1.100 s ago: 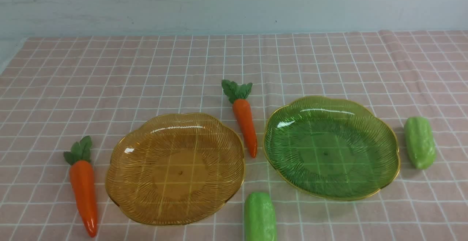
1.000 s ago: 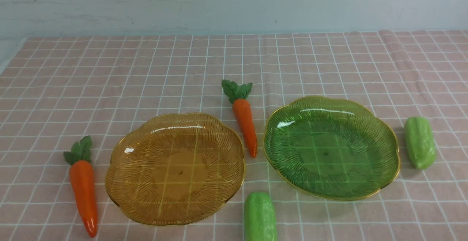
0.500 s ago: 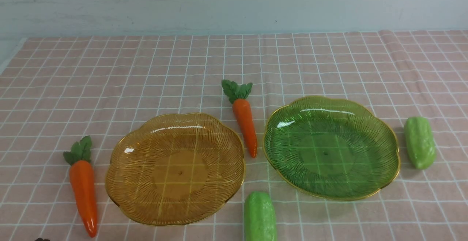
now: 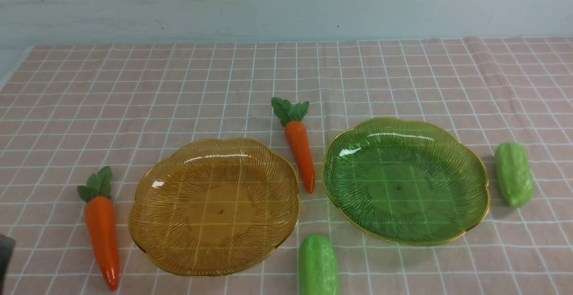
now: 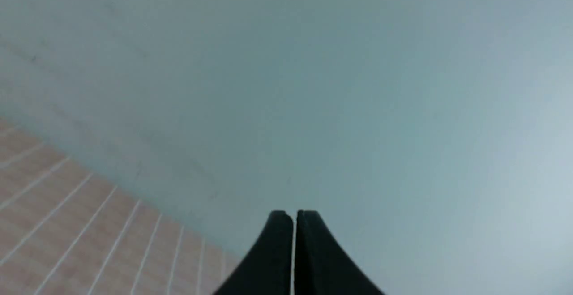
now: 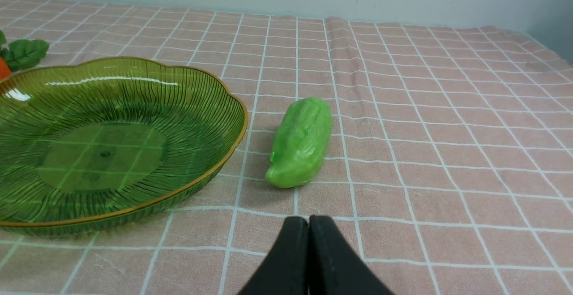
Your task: Put different types of vegetables on the plate.
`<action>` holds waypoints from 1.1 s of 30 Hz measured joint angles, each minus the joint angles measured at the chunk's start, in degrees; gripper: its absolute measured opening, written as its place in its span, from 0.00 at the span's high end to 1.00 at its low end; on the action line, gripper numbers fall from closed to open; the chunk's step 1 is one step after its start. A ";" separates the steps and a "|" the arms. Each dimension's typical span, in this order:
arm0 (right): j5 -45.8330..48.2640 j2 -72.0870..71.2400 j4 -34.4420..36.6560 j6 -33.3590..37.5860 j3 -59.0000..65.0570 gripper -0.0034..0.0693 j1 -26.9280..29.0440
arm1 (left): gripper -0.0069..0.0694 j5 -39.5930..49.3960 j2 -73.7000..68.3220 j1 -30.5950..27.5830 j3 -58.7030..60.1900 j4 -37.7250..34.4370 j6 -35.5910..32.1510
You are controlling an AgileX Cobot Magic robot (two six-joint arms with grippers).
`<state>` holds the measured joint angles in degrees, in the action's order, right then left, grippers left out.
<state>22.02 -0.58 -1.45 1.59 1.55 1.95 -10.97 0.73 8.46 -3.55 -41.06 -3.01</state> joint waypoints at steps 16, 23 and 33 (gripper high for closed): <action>-20.20 0.00 26.26 -13.14 0.31 0.97 0.00 | 0.91 48.11 -49.04 -6.08 -33.56 20.08 -6.38; -18.57 0.00 26.69 -14.35 -0.22 0.97 0.00 | 0.91 52.69 -63.61 -14.34 -36.75 26.25 0.75; 9.81 13.92 22.30 -8.98 -22.64 0.97 0.00 | 0.90 53.13 -79.34 -19.79 -43.58 21.81 -5.81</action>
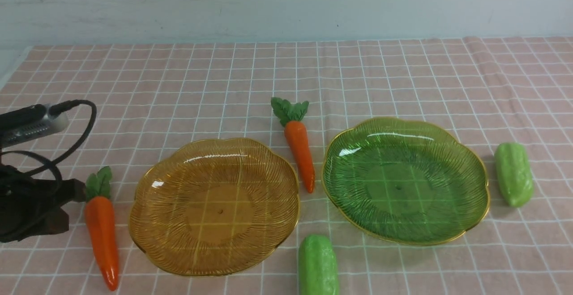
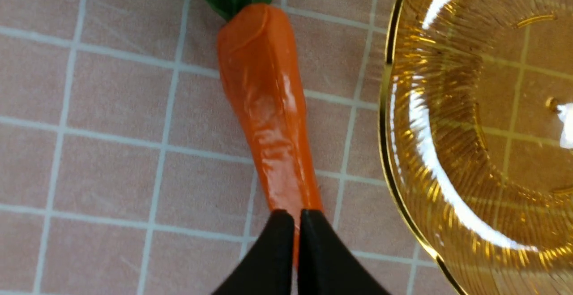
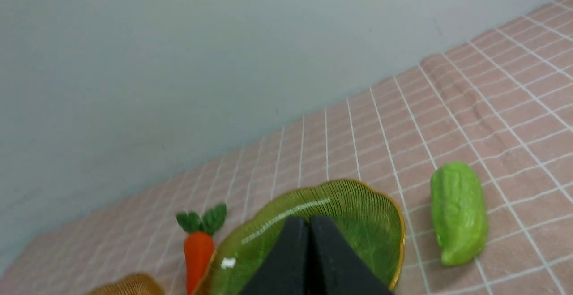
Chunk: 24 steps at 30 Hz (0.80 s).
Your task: Put different types of vegetables on the plate.
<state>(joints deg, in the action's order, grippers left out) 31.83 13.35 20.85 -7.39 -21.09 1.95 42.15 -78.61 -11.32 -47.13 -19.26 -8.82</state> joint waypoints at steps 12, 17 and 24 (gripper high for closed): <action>13.93 19.05 1.96 10.50 -14.62 0.97 0.00 | 0.45 -9.67 -10.44 -0.03 -0.31 -2.71 -7.24; 13.98 20.90 5.47 13.60 -14.67 0.97 0.00 | 0.25 -11.04 -14.47 -0.03 -0.31 -4.35 -7.43; 13.70 21.11 6.54 16.04 -14.67 0.97 0.00 | 0.28 -11.85 -18.58 -0.03 -0.38 -4.68 -7.43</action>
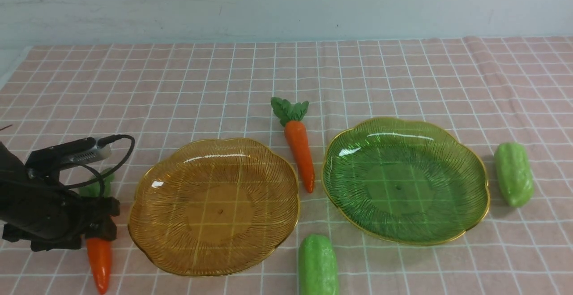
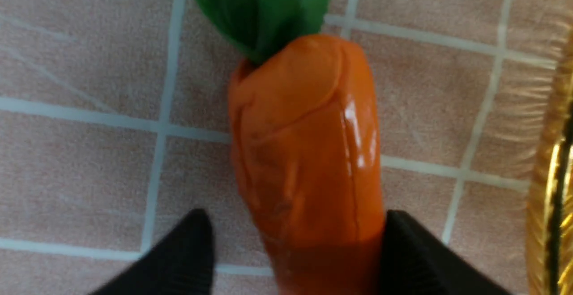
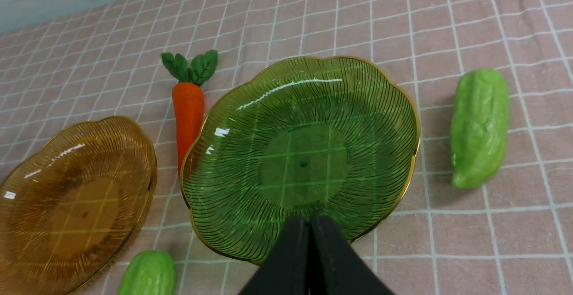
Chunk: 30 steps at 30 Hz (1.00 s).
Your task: Put different types of vegetables on the plate.
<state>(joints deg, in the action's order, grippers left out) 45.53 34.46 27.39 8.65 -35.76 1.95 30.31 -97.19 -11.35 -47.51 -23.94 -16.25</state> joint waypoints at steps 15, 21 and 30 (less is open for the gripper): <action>8.35 27.96 -23.18 -13.80 -19.38 0.97 5.90 | 0.66 10.61 12.23 9.42 -11.36 -0.01 -2.30; 5.86 46.34 -18.84 -13.60 -25.67 0.89 7.08 | 0.65 7.84 7.35 19.71 -12.66 -0.15 -2.48; 2.11 68.98 -15.40 -11.24 -36.59 0.29 7.15 | 0.29 6.26 1.59 20.21 -12.73 1.38 -2.53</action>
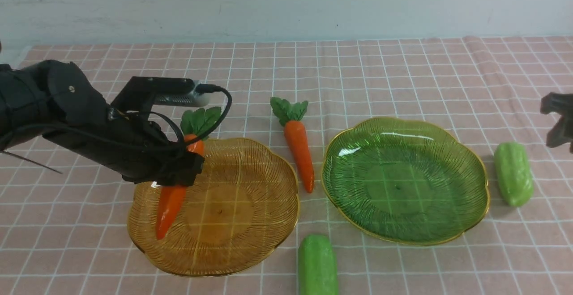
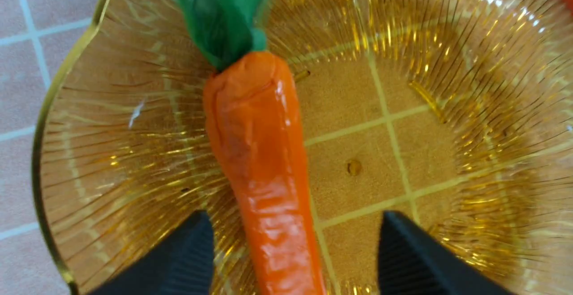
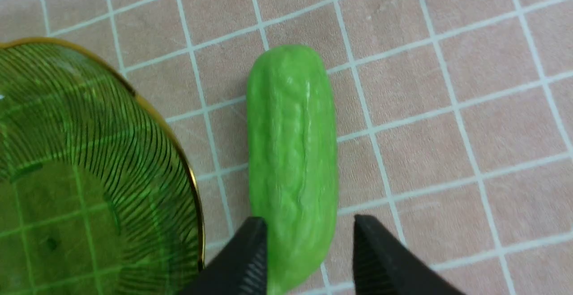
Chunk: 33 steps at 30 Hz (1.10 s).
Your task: Put different types of vegetables on the plate.
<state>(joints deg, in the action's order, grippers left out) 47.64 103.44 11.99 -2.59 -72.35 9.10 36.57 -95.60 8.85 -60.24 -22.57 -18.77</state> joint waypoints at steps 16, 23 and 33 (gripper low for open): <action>0.22 9.94 2.59 4.23 -5.39 0.39 0.30 | 0.53 2.64 -6.18 7.92 -23.08 -2.12 4.31; 2.85 2.62 5.45 3.57 -8.19 0.39 -0.16 | 0.58 6.65 -13.64 10.49 -32.88 1.17 7.61; 10.26 -0.25 14.54 9.78 -8.68 0.39 -11.80 | 0.27 7.51 -29.15 13.82 -46.26 2.80 9.32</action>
<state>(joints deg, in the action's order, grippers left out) 57.90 103.19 26.53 7.19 -81.03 -2.70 44.08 -124.75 22.67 -106.50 -19.77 -9.46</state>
